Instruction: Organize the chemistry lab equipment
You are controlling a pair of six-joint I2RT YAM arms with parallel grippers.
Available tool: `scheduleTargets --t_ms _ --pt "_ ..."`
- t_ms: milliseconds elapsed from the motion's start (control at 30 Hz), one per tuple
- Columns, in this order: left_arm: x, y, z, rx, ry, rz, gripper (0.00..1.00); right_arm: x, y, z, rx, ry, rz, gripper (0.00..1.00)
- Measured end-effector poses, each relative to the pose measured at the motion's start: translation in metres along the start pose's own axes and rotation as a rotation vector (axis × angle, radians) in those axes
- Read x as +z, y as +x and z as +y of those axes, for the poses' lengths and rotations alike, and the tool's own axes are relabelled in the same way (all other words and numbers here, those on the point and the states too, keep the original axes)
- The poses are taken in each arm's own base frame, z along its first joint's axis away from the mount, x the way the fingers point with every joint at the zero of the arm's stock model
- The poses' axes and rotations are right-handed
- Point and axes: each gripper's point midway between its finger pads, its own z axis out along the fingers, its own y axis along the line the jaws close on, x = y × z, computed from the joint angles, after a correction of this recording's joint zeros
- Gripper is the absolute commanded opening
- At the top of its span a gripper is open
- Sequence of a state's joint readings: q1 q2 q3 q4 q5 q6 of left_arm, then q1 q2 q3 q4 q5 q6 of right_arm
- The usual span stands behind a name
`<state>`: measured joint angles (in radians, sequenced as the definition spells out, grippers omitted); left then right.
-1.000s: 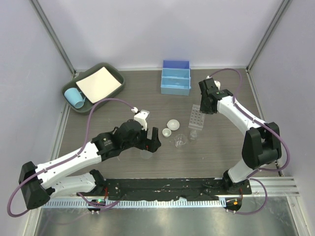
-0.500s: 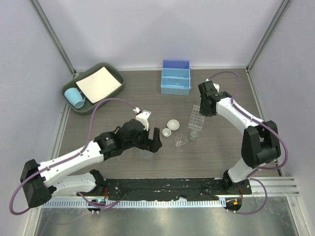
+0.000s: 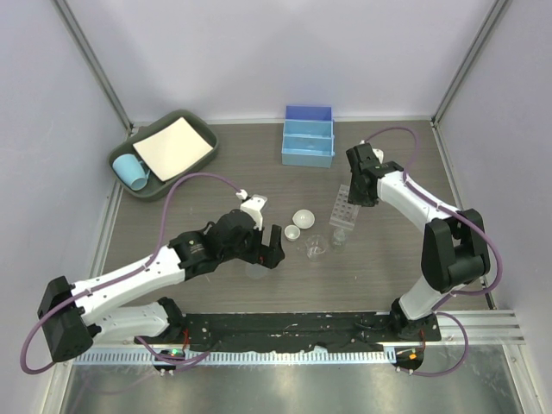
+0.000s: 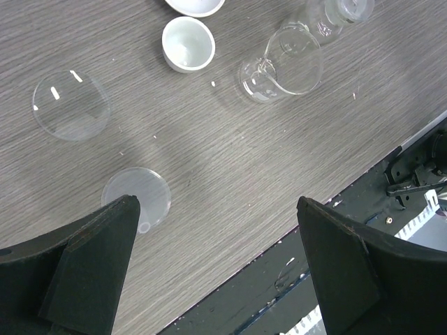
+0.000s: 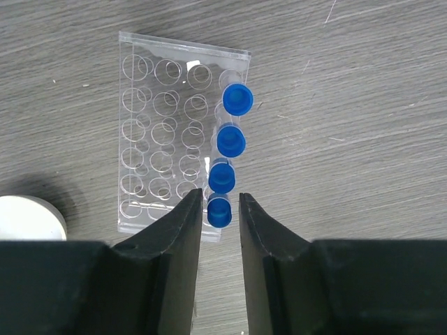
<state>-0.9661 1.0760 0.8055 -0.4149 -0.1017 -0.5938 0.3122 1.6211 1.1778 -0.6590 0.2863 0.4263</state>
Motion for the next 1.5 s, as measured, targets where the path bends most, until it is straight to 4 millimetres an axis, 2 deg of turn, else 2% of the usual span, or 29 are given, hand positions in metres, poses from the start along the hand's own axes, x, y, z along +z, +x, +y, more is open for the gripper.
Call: scheduleTargets --t_ms 200,300,433,600,700,800,867,1000,1100,1300,1500 --pt "0.001 0.002 -0.001 0.001 0.004 0.009 1.0 -0.005 -0.001 -0.001 -0.004 0.005 0.01 0.54" --pt "0.002 0.002 -0.001 0.001 0.004 0.01 1.0 -0.015 -0.01 0.002 -0.005 -0.003 -0.011 0.56" --pt "0.003 0.003 -0.002 0.001 0.009 0.017 1.0 -0.039 -0.03 0.011 -0.014 -0.018 -0.074 0.58" --pt "0.003 0.003 -0.002 0.0 0.01 0.017 1.0 -0.073 -0.053 0.041 -0.061 -0.06 -0.17 0.64" --pt "0.002 0.002 -0.003 -0.005 0.012 0.012 1.0 -0.081 -0.056 0.06 -0.088 -0.099 -0.185 0.65" --pt "-0.003 0.0 -0.003 -0.01 0.018 0.0 1.0 -0.07 -0.051 0.076 -0.108 -0.124 -0.155 0.69" --pt "-0.007 -0.002 -0.003 -0.012 0.02 -0.008 1.0 -0.05 -0.042 0.086 -0.125 -0.129 -0.106 0.7" --pt "-0.016 -0.007 -0.003 -0.027 0.022 -0.036 1.0 -0.001 -0.012 0.101 -0.168 -0.121 0.022 0.72" --pt "-0.023 -0.01 -0.002 -0.034 0.023 -0.056 1.0 0.021 0.006 0.106 -0.187 -0.117 0.084 0.72" --pt "-0.03 -0.01 0.0 -0.037 0.017 -0.062 1.0 0.03 0.011 0.111 -0.188 -0.134 0.097 0.73" --pt "-0.03 -0.008 0.002 -0.04 0.009 -0.055 1.0 0.038 0.021 0.108 -0.19 -0.125 0.106 0.81"
